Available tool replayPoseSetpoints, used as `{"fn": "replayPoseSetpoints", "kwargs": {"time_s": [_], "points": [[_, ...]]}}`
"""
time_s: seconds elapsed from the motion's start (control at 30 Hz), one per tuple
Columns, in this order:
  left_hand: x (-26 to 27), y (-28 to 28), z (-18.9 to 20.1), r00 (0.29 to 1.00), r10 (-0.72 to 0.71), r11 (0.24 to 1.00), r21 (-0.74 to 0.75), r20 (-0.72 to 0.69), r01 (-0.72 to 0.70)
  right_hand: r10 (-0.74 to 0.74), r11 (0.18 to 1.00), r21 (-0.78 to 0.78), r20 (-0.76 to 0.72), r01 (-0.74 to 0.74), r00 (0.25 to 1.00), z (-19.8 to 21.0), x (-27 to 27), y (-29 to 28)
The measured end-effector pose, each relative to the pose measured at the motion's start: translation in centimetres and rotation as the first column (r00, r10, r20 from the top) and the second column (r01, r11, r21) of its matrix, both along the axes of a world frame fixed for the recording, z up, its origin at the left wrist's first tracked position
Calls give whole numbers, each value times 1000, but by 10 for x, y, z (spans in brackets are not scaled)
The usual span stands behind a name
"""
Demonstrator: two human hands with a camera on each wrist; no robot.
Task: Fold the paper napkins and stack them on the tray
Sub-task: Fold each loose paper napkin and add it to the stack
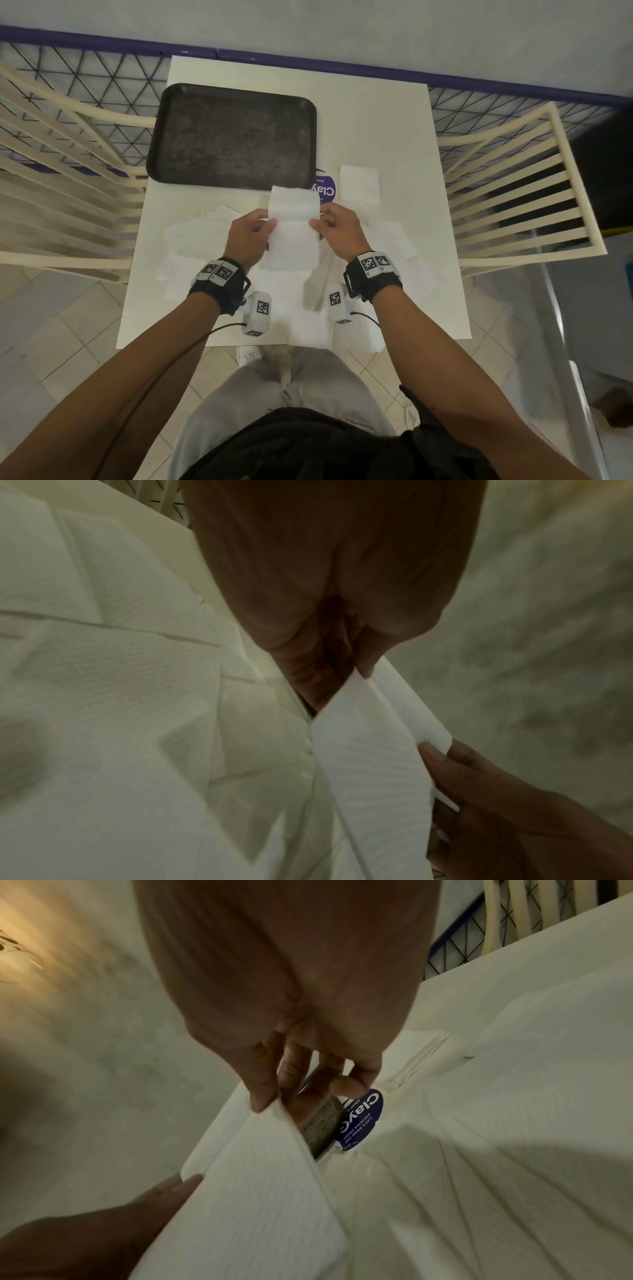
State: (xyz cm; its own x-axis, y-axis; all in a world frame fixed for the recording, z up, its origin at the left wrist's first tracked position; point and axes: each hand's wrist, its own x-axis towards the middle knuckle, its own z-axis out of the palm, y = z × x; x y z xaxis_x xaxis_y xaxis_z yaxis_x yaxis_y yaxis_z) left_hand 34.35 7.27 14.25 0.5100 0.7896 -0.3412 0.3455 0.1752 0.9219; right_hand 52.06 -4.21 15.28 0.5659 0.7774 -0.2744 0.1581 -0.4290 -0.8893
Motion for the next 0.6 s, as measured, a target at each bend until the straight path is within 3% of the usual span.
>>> {"fn": "replayPoseSetpoints", "kwargs": {"time_s": [0.23,0.43,0.6], "points": [[-7,-1,6,993,49,985,-167,108,-30,2,1000,-13,-34,-2,999,5,-3,-1],[-9,-2,11,988,74,965,-260,136,-36,-44,999,-28,-167,40,985,9,-3,-4],[-10,1,8,993,58,977,-209,101,-36,-66,998,-22,-212,62,975,10,-5,-4]]}}
